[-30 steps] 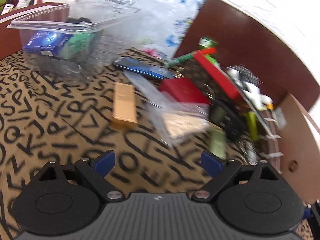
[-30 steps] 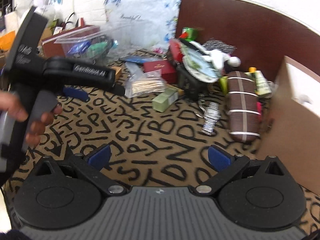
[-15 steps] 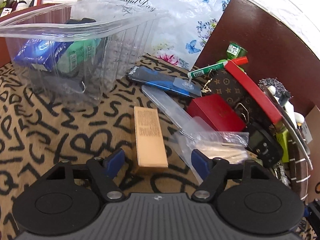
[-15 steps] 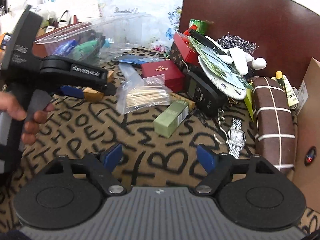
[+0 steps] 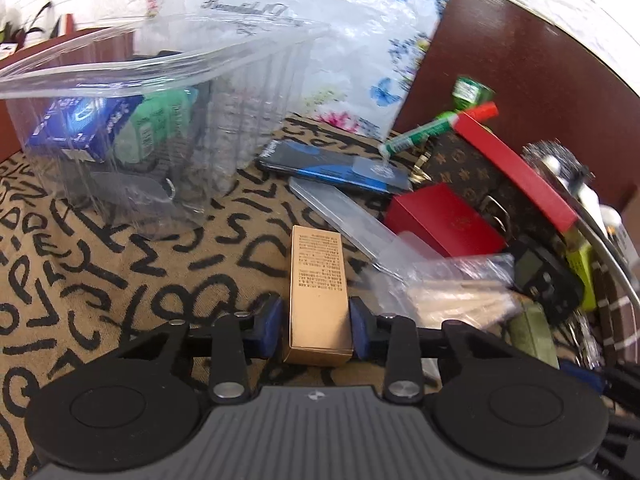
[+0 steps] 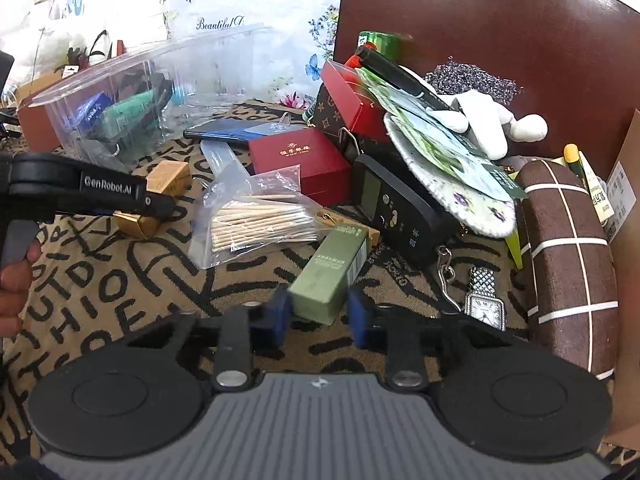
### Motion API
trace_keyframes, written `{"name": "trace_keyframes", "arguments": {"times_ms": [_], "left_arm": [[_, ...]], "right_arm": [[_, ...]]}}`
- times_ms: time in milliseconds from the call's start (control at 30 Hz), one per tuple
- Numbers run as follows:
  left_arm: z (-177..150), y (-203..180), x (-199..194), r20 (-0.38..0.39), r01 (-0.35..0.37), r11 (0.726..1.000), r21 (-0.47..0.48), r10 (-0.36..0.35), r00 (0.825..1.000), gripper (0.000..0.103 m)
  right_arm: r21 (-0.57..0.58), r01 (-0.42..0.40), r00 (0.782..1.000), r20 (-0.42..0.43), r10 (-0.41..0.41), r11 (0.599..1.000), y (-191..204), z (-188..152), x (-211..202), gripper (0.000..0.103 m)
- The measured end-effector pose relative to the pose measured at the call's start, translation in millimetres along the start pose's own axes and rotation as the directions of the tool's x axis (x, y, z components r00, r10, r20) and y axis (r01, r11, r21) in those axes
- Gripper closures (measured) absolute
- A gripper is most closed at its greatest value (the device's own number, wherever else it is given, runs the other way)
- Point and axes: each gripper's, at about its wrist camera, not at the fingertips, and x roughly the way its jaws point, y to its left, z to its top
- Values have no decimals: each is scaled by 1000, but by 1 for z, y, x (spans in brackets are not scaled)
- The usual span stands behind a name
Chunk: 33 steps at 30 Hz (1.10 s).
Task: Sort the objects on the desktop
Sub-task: 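Grasp the gold box with the left tool while the right grasps the green box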
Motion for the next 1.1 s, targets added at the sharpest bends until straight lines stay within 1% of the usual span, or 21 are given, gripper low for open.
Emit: {"name": "trace_keyframes", "arguments": {"times_ms": [67, 167, 367, 533, 633, 733, 800, 867, 900, 933, 967, 1033, 1100], "left_arm": [[-5, -3, -5, -9, 22, 1000, 15, -22, 1000, 66], [-16, -10, -16, -24, 55, 997, 51, -54, 998, 66], [-50, -28, -45, -62, 143, 984, 110, -137, 989, 66], [-83, -52, -73, -111, 234, 960, 157, -218, 970, 66], [-100, -67, -87, -141, 294, 939, 177, -272, 952, 66], [-114, -81, -98, -162, 336, 922, 192, -308, 937, 66], [-118, -89, -101, -165, 335, 918, 214, -304, 938, 66], [-120, -97, -102, -164, 314, 920, 232, -282, 945, 66], [-120, -99, -101, -163, 303, 924, 235, -270, 949, 65], [-119, -102, -100, -165, 298, 925, 237, -264, 950, 62], [-118, -103, -99, -167, 296, 924, 242, -261, 951, 60], [-116, -107, -96, -171, 288, 925, 246, -251, 953, 52], [-115, -111, -95, -171, 278, 926, 255, -240, 956, 47]], "right_arm": [[0, -8, 1000, -7, 8, 1000, -3, -3, -7, 80], [-3, -20, 1000, -12, 20, 1000, -8, -11, -24, 81], [-14, -27, 998, -53, 27, 1000, -16, -42, -66, 81], [-26, -29, 996, -80, 27, 999, -20, -71, -105, 81], [-11, -21, 995, -99, 20, 1000, -25, -90, -127, 81], [6, 2, 994, -112, -1, 1000, -30, -110, -149, 81], [23, 7, 993, -120, -4, 1000, -34, -119, -159, 81], [26, 14, 993, -117, -11, 1000, -35, -124, -165, 80], [23, 15, 993, -114, -13, 1000, -35, -124, -166, 79], [22, 19, 994, -106, -16, 1000, -35, -124, -167, 77], [22, 20, 995, -98, -18, 1000, -36, -124, -168, 69], [19, 20, 996, -82, -18, 1000, -35, -122, -167, 58], [8, 10, 998, -68, -9, 1000, -34, -118, -165, 57]]}}
